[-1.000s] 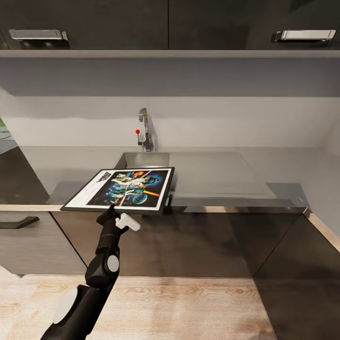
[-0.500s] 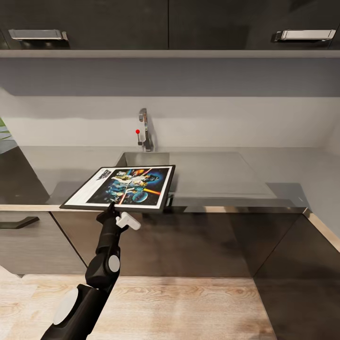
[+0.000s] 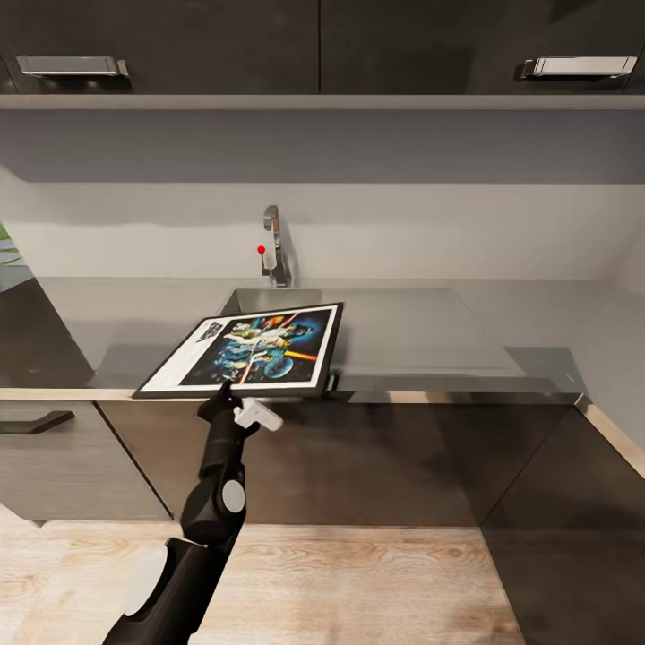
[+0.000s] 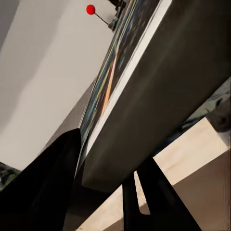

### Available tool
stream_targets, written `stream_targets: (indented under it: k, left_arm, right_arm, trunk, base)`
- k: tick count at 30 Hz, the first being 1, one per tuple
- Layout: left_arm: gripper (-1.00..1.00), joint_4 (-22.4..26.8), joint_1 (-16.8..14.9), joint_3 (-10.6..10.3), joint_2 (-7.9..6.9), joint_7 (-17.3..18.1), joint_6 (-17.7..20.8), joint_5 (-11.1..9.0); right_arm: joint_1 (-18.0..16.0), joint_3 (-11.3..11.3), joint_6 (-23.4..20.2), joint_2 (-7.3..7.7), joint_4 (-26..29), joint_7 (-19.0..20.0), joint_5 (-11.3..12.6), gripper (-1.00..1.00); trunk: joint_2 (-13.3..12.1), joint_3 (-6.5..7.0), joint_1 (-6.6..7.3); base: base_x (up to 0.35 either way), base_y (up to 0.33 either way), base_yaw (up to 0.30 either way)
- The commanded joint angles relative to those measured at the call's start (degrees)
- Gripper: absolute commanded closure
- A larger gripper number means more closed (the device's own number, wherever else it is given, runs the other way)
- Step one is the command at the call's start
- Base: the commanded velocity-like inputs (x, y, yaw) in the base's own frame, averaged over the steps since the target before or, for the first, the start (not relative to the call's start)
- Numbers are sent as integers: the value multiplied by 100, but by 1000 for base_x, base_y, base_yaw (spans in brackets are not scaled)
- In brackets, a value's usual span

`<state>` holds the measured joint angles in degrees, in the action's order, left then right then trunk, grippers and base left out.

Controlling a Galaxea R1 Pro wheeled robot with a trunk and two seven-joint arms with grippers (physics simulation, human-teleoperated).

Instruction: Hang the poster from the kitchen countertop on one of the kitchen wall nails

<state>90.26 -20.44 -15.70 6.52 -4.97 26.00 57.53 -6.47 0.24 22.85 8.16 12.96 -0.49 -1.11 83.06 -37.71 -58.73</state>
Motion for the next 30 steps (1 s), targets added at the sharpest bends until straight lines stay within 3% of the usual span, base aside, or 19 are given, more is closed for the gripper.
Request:
stream_targets:
  k: [1, 13, 23, 27, 30]
  left_arm:
    - [100, 4, -4, -8, 56, -12, 37, 28]
    - [100, 9, -54, -4, 315, -6, 44, 30]
    - [100, 4, -704, -11, 347, 28, 558, 17]
    - [100, 1, -1059, -12, 347, 248, 648, 9]
    - [100, 3, -1416, -23, 347, 453, 880, -128]
  right_arm:
    - [-3, 2, 17, 1, -4, -5, -12, -100]
    - [-3, 2, 17, 1, -4, -4, -12, -100]
    - [-3, 2, 17, 1, -4, -4, -12, -100]
    - [-3, 2, 17, 1, -4, -4, -12, -100]
    - [-3, 2, 17, 1, -4, -5, -12, -100]
  trunk:
    - [2, -5, 0]
    - [2, -5, 0]
    - [2, -5, 0]
    - [2, -5, 0]
    - [2, -5, 0]
  base:
    - [0, 0, 0]
    - [0, 0, 0]
    - [0, 0, 0]
    - [0, 0, 0]
    - [0, 0, 0]
